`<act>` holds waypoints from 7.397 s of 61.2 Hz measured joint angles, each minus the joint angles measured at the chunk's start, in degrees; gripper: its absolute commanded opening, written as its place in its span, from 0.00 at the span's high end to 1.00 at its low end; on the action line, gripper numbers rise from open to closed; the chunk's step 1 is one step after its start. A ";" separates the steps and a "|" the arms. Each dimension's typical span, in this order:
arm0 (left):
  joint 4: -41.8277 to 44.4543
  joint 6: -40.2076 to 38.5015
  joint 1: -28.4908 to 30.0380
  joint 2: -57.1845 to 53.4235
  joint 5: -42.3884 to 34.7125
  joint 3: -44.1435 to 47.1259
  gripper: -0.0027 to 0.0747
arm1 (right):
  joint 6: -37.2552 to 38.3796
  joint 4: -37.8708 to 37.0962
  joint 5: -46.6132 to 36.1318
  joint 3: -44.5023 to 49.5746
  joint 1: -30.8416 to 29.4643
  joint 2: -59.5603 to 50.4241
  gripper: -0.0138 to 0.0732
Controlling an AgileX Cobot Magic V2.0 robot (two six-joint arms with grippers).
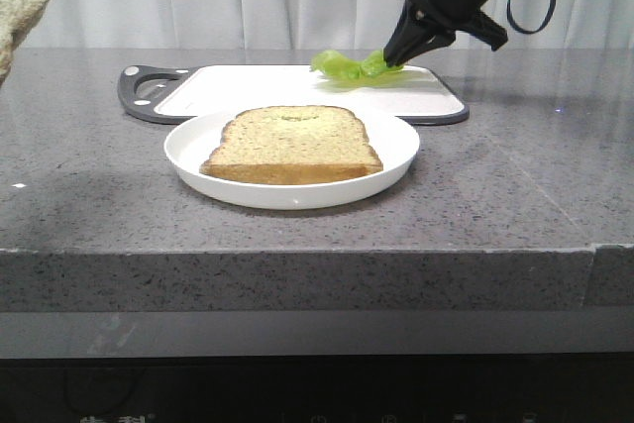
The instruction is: Left arm grabs bread, right arm adds lettuce
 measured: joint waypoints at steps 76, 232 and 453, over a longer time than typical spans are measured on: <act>0.00 0.00 0.00 0.00 0.00 0.00 0.99 | -84.62 43.60 8.35 50.17 3.10 -28.79 0.96; -3.74 1.70 0.00 1.03 -5.29 0.00 0.99 | 10.17 -28.70 15.94 65.44 4.59 -88.70 0.50; -7.31 19.85 21.60 -6.42 2.06 7.90 0.54 | 12.63 -29.09 14.83 65.53 4.59 -88.70 0.53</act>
